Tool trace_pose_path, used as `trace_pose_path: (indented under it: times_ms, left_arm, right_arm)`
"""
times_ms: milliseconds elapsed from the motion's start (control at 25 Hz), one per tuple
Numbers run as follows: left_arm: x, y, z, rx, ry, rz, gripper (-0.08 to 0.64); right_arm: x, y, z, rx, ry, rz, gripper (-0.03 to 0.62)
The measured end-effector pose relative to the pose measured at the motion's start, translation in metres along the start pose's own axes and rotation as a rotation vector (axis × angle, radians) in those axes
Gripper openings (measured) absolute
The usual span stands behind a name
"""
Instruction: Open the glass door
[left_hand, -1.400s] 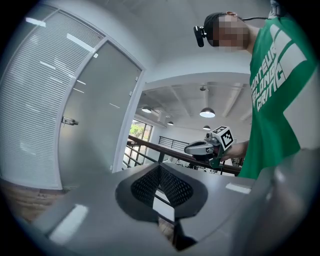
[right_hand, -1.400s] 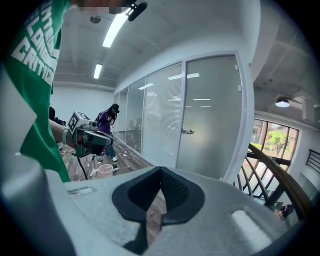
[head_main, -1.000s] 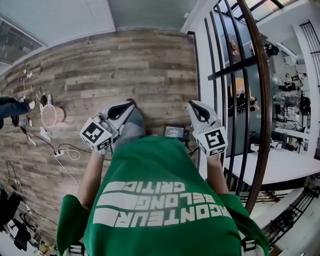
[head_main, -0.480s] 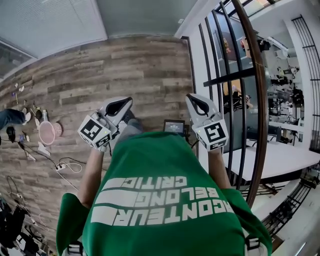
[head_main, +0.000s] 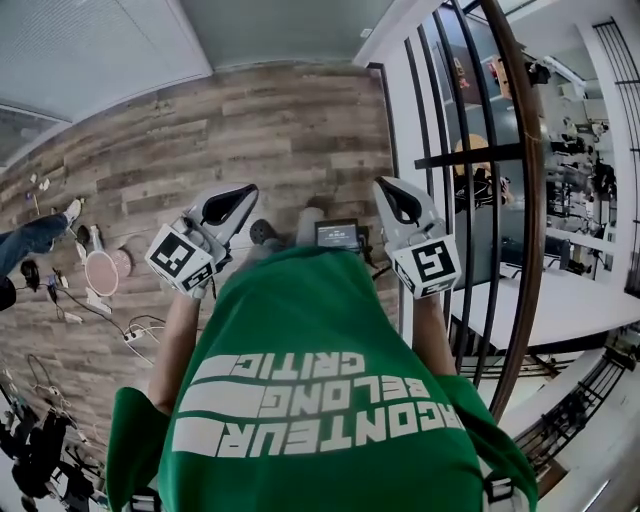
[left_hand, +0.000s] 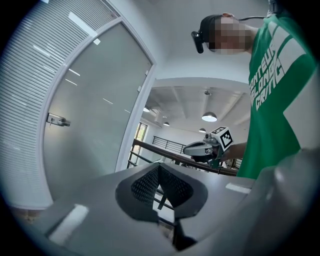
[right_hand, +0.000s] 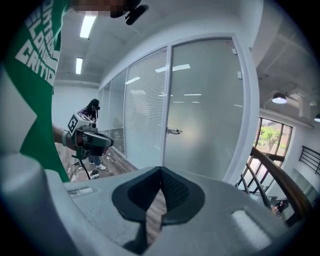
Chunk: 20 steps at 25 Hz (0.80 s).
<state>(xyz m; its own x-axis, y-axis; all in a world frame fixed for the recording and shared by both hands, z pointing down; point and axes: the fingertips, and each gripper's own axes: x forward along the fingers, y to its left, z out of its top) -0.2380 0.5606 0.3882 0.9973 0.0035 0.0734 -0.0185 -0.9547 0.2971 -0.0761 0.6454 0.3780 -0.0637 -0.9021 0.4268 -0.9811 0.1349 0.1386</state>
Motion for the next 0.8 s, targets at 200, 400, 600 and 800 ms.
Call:
trace_pose_path:
  times_ms: [200, 400, 600, 800]
  left_arm:
    - [0.04, 0.027, 0.004, -0.013, 0.01, 0.037, 0.009]
    - [0.082, 0.045, 0.015, -0.012, 0.037, 0.065, 0.009]
    - [0.119, 0.063, 0.027, -0.016, 0.04, 0.107, 0.009]
    - [0.144, 0.075, 0.035, -0.013, 0.026, 0.16, 0.009]
  right_arm:
    - [0.026, -0.049, -0.009, 0.023, 0.005, 0.017, -0.009]
    - [0.054, -0.104, -0.006, 0.03, 0.0, 0.059, -0.009]
    - [0.073, -0.149, -0.007, 0.018, 0.011, 0.103, -0.008]
    - [0.094, -0.177, -0.007, 0.001, 0.007, 0.156, -0.008]
